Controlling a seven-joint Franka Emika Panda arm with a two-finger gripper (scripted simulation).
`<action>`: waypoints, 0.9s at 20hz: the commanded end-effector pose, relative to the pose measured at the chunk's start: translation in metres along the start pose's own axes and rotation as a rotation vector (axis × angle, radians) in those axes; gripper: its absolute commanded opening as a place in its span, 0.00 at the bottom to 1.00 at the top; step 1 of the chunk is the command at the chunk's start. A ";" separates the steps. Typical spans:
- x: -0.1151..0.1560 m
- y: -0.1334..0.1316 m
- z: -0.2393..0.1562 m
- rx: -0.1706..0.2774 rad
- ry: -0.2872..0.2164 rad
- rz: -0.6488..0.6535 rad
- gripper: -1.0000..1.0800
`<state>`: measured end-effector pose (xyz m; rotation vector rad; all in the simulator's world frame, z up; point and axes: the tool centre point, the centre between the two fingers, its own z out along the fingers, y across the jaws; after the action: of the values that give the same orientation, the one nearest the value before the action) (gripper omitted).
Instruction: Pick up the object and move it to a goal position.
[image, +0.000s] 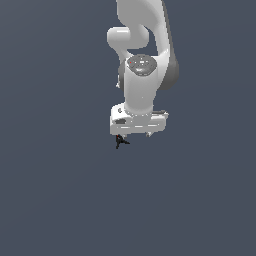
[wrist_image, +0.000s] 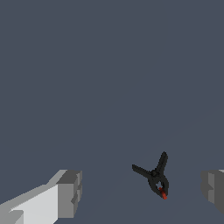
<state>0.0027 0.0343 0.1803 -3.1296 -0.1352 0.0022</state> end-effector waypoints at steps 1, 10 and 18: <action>0.000 0.000 0.000 0.000 0.000 0.000 0.96; -0.005 0.030 -0.006 0.008 -0.011 0.076 0.96; -0.009 0.033 0.004 0.005 -0.010 0.044 0.96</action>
<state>-0.0020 0.0024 0.1797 -3.1266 -0.0520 0.0177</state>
